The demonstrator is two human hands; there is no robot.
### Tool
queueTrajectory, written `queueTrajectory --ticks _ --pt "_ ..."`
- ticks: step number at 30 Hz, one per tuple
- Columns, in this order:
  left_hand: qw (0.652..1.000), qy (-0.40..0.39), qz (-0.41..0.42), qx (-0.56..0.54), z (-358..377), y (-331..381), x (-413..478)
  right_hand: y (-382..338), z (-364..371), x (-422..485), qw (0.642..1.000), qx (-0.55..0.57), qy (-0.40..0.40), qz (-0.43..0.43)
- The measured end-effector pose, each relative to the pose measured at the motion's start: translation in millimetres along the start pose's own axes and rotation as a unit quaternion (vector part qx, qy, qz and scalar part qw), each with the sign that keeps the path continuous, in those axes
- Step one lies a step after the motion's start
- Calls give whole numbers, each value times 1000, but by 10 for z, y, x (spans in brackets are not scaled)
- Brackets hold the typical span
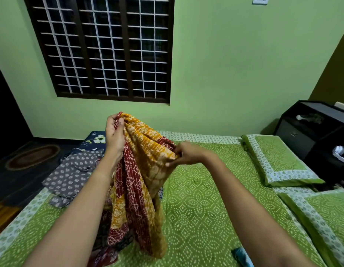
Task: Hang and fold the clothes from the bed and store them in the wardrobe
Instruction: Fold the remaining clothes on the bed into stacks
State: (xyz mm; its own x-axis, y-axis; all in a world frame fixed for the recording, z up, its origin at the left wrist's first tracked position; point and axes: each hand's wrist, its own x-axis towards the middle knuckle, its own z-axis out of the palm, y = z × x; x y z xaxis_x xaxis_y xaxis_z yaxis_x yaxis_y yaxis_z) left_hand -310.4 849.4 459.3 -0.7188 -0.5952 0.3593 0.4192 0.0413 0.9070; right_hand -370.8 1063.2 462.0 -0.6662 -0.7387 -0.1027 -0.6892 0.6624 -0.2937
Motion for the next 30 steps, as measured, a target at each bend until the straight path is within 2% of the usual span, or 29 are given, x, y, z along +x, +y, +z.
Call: queueTrajectory --ticks 3,5,8,12,13,15,18,20,22,24,25,28,30 --pt "996 25 1 90 -146 -136 38 19 -303 -50 982 88 164 -12" --pt "990 14 2 140 -198 -234 34 -29 -461 -90 959 159 234 -19" --pt "966 -52 58 246 -123 -261 -22 -111 -527 -88 948 198 246 -36" --pt "874 -251 136 392 185 -205 -124 -124 -500 -121 951 218 209 -61" --pt "863 -308 107 385 255 -190 -149 -108 -488 -144 949 225 210 -65" --pt "865 -364 31 343 334 -198 -180 -39 -474 -190 942 248 217 -60" --pt "879 -385 33 281 356 -284 -253 109 -482 -294 931 268 245 -26" --pt "869 -398 27 293 398 -317 -276 164 -490 -339 923 287 256 2" --pt "833 -413 20 366 489 -315 -303 190 -470 -375 912 305 273 30" --pt "783 -428 30 451 536 -340 -296 198 -452 -419 898 327 292 43" --pt "770 -425 30 474 525 -338 -294 213 -441 -453 892 339 296 47" --pt "794 -386 10 470 431 -342 -220 342 -401 -533 889 341 298 72" --pt "802 -356 41 479 382 -317 -169 450 -360 -575 890 310 317 101"
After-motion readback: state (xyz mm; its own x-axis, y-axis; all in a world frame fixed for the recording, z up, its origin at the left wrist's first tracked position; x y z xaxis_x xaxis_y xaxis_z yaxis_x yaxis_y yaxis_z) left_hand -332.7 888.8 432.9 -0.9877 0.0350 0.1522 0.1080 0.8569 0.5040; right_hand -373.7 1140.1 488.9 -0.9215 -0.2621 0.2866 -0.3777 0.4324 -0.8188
